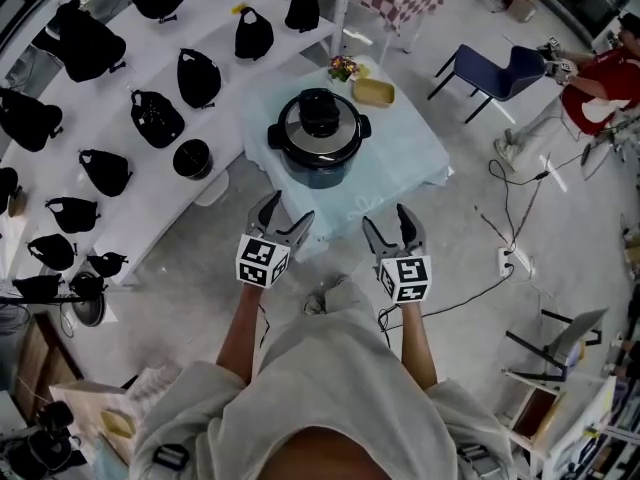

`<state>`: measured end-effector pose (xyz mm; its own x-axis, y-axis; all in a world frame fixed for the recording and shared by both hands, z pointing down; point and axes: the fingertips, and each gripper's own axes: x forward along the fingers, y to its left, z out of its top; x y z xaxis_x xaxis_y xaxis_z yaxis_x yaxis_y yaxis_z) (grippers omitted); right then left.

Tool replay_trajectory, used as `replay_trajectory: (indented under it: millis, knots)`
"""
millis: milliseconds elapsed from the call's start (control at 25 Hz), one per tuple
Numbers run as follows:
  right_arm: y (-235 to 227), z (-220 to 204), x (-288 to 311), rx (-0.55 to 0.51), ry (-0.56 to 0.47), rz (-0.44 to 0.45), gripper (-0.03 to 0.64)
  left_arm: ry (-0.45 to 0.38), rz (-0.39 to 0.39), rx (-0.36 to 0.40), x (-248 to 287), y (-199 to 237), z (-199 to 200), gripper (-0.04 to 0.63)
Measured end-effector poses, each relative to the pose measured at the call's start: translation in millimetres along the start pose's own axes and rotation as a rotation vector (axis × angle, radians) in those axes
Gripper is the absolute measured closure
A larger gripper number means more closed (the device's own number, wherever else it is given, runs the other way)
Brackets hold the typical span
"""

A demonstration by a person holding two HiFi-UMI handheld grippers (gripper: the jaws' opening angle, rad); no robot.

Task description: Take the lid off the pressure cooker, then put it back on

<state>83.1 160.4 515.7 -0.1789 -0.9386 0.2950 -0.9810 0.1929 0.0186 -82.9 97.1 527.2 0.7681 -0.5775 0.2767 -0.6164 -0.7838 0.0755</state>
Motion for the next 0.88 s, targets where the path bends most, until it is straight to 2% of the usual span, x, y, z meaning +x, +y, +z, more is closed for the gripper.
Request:
replay_trajectory:
  millis: [320, 880]
  knots:
    - [-42, 7, 67, 0.006, -0.001, 0.027, 0.31, 0.005, 0.023, 0.007, 62, 34, 13, 0.262]
    - [-116, 56, 191, 0.007, -0.012, 0.22, 0.31, 0.016, 0.182, -0.014, 164, 96, 65, 0.262]
